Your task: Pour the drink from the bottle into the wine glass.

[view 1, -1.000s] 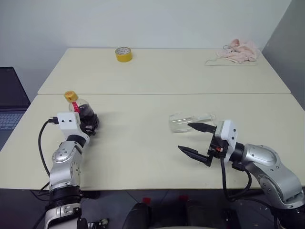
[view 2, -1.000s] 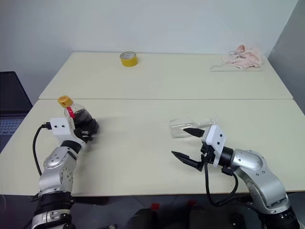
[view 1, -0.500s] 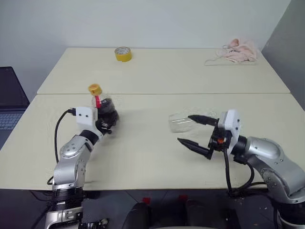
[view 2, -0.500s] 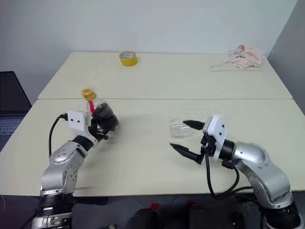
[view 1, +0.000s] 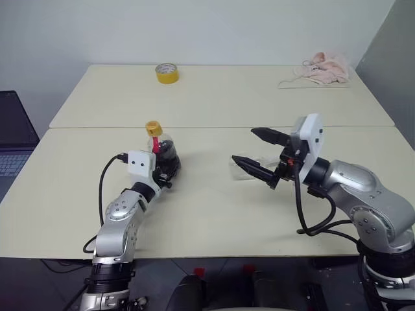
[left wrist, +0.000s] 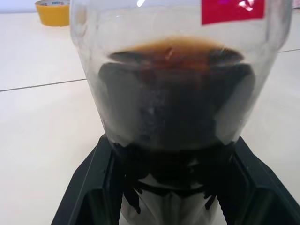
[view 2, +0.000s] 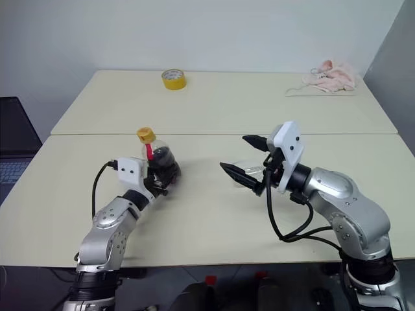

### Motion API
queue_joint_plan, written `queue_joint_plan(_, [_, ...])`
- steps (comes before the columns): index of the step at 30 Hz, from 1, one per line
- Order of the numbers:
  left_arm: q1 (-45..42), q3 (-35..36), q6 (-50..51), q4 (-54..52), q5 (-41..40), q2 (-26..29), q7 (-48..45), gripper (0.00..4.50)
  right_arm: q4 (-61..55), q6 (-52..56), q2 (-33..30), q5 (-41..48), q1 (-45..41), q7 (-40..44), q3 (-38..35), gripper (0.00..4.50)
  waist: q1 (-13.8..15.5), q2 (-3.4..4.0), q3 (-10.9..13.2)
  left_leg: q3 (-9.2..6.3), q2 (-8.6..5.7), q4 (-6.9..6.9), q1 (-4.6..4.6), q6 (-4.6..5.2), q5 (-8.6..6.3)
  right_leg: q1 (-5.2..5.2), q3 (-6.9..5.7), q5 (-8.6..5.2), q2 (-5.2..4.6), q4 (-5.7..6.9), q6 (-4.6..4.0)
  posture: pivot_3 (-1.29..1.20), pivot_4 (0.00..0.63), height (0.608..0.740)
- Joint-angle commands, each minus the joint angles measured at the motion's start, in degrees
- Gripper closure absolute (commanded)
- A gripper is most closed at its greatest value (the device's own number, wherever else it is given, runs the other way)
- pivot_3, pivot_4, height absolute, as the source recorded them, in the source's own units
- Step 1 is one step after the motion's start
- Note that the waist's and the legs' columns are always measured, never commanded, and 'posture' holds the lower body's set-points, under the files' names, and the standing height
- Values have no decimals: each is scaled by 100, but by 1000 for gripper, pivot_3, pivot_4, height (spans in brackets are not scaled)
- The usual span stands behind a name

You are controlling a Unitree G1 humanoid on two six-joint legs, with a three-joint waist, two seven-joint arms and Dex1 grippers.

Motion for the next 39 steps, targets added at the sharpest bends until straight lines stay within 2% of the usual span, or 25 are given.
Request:
queue_joint_plan(1, [-47, 86, -282, -172, -49, -47, -7, 2291, -5, -86, 76, -105, -194, -71, 49, 0, -1, 0, 0, 0, 0, 0, 0, 0, 0, 0, 0, 0, 0, 0, 0, 0, 150, 740])
queue_joint_plan(9, [-45, -56, -456, -75, 122, -136, 26, 2292, 239, -60, 343, -391, -469, -282, 221, 0, -6, 0, 0, 1, 0, 0, 0, 0, 0, -3, 1, 0, 0, 1, 0, 0, 150, 740])
queue_joint_plan(16, [-75, -220, -596, -55, 501, -37, 67, 2292, 385, 401, 630, -481, -924, -564, 455, 0, -20, 0, 0, 1, 1, -3, -1, 0, 0, -7, 1, 0, 1, 2, 0, 0, 150, 740])
queue_joint_plan(20, [-46, -301, -692, -48, 728, -74, 233, 2292, 764, 470, 1062, -741, -1388, -747, 874, 0, -25, 1, 0, 2, 0, -3, -1, -1, 0, -10, 2, 0, 0, 3, -1, 0, 150, 740])
queue_joint_plan(29, [56, -402, -865, -197, 1025, -207, 532, 2292, 1604, 871, 1959, -937, -2000, -1175, 948, 0, -32, 1, 0, 0, -1, -4, -2, -2, 1, -14, 1, 1, -2, 4, -1, 0, 150, 740])
queue_joint_plan(39, [-39, -464, -876, -218, 1115, -281, 651, 2292, 1780, 960, 2459, -1094, -2167, -1305, 1117, 0, -44, 3, 1, -1, -1, -7, -3, -2, 1, -18, 1, 1, -2, 5, -2, 0, 150, 740])
